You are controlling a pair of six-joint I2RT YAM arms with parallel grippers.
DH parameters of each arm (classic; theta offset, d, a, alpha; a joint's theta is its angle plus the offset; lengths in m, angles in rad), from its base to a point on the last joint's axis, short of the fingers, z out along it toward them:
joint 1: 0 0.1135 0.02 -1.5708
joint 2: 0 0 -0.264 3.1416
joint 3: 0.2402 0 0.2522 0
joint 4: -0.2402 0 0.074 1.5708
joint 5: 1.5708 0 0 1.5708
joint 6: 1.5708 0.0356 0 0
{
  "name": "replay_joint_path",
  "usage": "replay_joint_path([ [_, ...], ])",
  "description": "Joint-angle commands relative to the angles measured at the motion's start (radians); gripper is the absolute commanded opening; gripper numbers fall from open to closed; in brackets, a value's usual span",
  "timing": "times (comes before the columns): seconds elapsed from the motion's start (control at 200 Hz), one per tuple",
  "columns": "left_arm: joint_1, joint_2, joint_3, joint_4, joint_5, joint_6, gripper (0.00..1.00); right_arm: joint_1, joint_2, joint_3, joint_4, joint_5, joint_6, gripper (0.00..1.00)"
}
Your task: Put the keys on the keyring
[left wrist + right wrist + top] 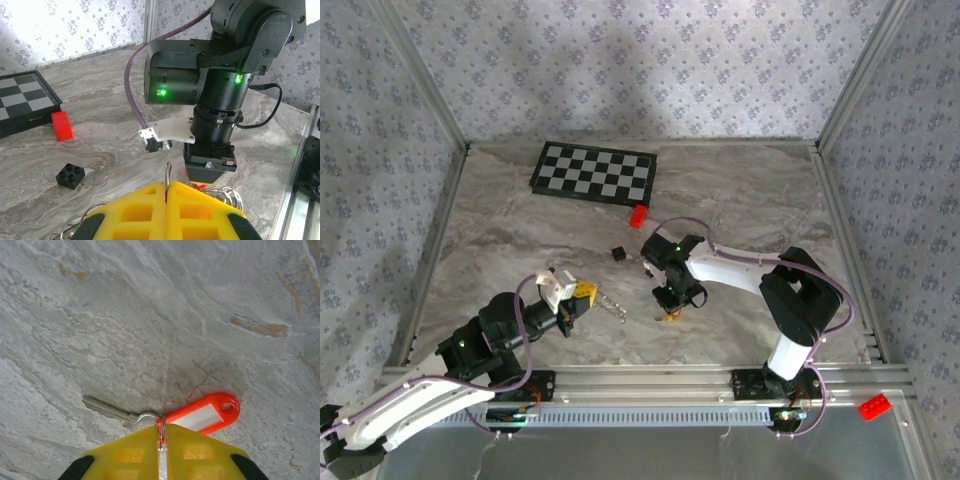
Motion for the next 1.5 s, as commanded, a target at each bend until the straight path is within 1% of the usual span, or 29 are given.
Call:
replay_joint_path([
  [0.0, 0.003, -0.006, -0.008, 0.067, -0.001, 0.017, 0.0, 0.003, -0.006, -0.009, -0.022, -0.012, -0.008, 0.1],
  [0.225, 0.004, -0.005, -0.009, 0.067, -0.001, 0.017, 0.0, 0.008, -0.036, -0.038, -0.013, -0.009, 0.012, 0.08],
  [0.465, 0.003, -0.005, -0.01, 0.07, -0.001, 0.017, 0.0, 0.028, -0.12, -0.121, 0.044, 0.007, 0.08, 0.06],
  [0.695, 0.003, -0.003, -0.01, 0.076, 0.002, 0.018, 0.0, 0.04, -0.238, -0.233, 0.151, 0.004, 0.163, 0.03],
  [0.805, 0.003, -0.006, -0.009, 0.073, 0.002, 0.017, 0.0, 0.049, -0.301, -0.29, 0.188, 0.037, 0.207, 0.02],
  [0.895, 0.003, -0.01, -0.01, 0.072, 0.001, 0.015, 0.0, 0.06, -0.361, -0.358, 0.269, 0.064, 0.257, 0.01],
  [0.97, 0.003, -0.011, -0.009, 0.073, -0.002, 0.015, 0.0, 0.062, -0.409, -0.415, 0.312, 0.062, 0.297, 0.02],
  [1.034, 0.003, -0.008, -0.008, 0.075, 0.002, 0.015, 0.0, 0.063, -0.438, -0.44, 0.319, 0.055, 0.315, 0.04],
  [1.054, 0.003, -0.007, -0.008, 0.075, 0.003, 0.016, 0.0, 0.064, -0.448, -0.442, 0.314, 0.052, 0.316, 0.07],
  [1.154, 0.003, 0.001, -0.007, 0.082, 0.007, 0.015, 0.0, 0.074, -0.486, -0.408, 0.264, 0.054, 0.314, 0.23],
  [1.224, 0.004, 0.003, -0.009, 0.085, 0.011, 0.012, 0.0, 0.072, -0.483, -0.358, 0.205, 0.05, 0.298, 0.36],
  [1.274, 0.004, 0.001, -0.011, 0.087, 0.012, 0.009, 0.0, 0.066, -0.465, -0.323, 0.14, 0.012, 0.283, 0.42],
  [1.309, 0.003, 0.0, -0.011, 0.087, 0.015, 0.006, 0.0, 0.052, -0.446, -0.297, 0.108, -0.008, 0.254, 0.44],
  [1.374, 0.003, -0.008, -0.009, 0.077, 0.019, 0.004, 0.0, 0.022, -0.395, -0.242, 0.04, -0.041, 0.224, 0.45],
  [1.494, 0.003, -0.029, -0.01, 0.068, 0.025, -0.003, 0.0, -0.005, -0.276, -0.126, -0.11, -0.092, 0.132, 0.42],
])
